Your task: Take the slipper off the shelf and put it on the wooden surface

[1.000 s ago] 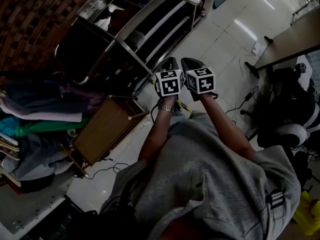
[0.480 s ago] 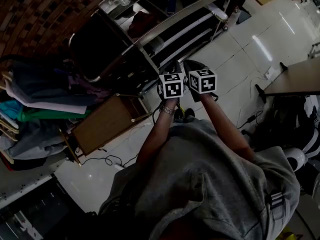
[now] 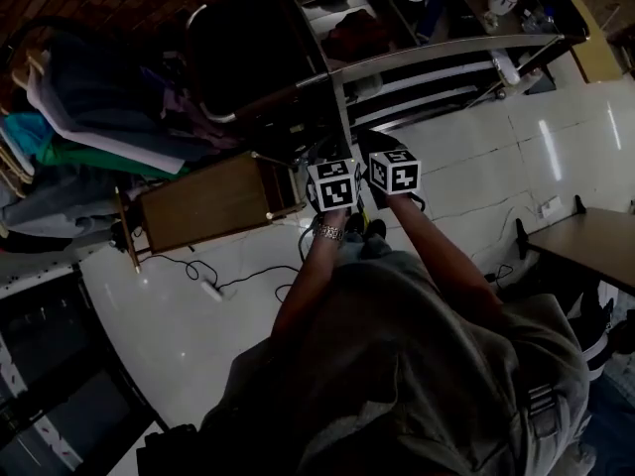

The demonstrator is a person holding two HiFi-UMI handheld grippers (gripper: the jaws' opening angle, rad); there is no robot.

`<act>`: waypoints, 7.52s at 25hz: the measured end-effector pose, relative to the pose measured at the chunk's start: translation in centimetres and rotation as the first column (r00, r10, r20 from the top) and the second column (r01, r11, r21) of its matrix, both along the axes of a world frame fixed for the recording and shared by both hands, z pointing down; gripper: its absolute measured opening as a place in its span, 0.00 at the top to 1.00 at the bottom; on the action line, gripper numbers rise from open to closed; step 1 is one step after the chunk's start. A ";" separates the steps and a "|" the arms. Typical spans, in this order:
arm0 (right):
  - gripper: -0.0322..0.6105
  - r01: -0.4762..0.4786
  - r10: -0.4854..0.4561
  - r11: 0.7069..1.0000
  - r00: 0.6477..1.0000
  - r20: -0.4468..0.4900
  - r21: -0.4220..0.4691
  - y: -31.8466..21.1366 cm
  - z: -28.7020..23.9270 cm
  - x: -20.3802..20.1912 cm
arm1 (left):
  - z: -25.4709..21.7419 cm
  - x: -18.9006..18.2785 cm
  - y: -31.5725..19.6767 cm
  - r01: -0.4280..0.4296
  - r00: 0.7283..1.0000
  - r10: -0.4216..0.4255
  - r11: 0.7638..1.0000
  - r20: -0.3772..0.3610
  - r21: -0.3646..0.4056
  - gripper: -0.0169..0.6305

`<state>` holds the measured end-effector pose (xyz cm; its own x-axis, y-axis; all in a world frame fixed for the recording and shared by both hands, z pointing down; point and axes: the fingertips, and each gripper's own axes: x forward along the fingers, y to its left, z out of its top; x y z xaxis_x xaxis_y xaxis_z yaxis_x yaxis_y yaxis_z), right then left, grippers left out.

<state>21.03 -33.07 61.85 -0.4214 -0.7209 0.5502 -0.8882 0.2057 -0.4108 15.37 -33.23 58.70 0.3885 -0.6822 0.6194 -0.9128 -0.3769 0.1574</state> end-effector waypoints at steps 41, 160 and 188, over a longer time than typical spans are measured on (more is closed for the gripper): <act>0.49 -0.295 0.346 0.933 0.894 0.285 -0.208 -10.9 18.1 9.0 | 4.9 0.4 4.8 -0.043 0.998 0.037 0.995 -0.058 -0.095 0.97; 0.78 0.049 -0.078 0.966 0.991 -0.108 -0.252 36.5 5.4 -44.6 | 4.1 -44.0 35.5 0.011 1.000 -0.014 0.989 -0.014 -0.148 0.97; 0.95 -0.020 0.011 0.998 0.989 -0.150 -0.055 37.4 -5.2 -37.1 | -4.2 -35.5 37.2 -0.111 0.993 0.110 0.994 -0.044 -0.021 0.96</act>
<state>-16.04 4.30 56.62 -0.3204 -0.6932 0.6456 -0.9434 0.1719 -0.2836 -20.16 3.97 54.46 0.4874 -0.6190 0.6158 -0.8579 -0.4710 0.2056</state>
